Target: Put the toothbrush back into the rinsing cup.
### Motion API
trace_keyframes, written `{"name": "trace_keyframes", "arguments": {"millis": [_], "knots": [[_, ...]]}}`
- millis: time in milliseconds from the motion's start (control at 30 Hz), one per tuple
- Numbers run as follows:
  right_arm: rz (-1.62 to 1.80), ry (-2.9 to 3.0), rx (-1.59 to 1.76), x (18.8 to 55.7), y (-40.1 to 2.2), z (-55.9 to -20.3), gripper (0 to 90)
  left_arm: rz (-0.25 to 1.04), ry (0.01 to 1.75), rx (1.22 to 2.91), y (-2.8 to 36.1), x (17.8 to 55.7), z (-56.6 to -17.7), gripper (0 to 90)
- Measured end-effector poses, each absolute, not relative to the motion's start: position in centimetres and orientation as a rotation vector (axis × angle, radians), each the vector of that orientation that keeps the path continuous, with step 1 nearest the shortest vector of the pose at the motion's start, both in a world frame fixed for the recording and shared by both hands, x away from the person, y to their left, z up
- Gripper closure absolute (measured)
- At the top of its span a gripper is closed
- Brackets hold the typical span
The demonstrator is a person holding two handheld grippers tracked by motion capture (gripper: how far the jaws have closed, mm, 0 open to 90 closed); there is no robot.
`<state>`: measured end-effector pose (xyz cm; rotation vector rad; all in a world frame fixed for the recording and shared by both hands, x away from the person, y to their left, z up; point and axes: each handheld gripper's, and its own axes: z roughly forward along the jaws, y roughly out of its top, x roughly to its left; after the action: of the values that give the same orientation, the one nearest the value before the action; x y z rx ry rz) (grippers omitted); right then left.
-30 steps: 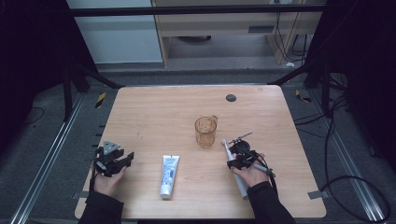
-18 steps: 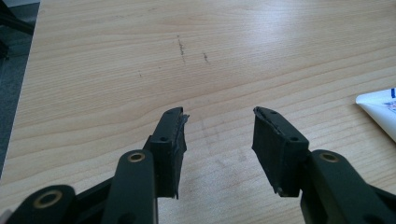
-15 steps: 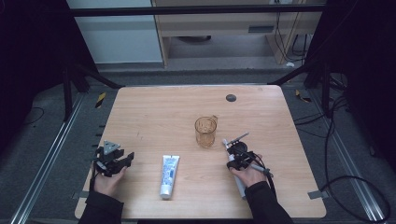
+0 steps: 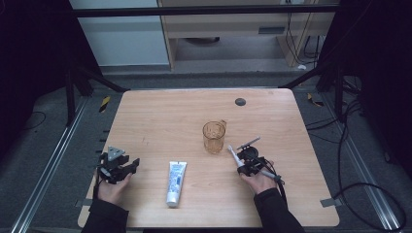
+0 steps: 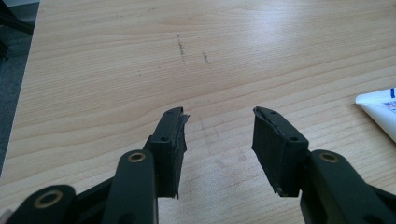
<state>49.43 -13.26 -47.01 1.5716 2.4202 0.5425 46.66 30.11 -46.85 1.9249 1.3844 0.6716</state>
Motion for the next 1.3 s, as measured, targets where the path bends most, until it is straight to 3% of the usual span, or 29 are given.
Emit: {"name": "trace_keyframes", "arguments": {"millis": [1300], "knots": [[1.256,1.947,1.351,47.4,-15.8,-38.5,67.5,0.683,1.377,1.916,30.1,46.6,-46.8,53.3]]}}
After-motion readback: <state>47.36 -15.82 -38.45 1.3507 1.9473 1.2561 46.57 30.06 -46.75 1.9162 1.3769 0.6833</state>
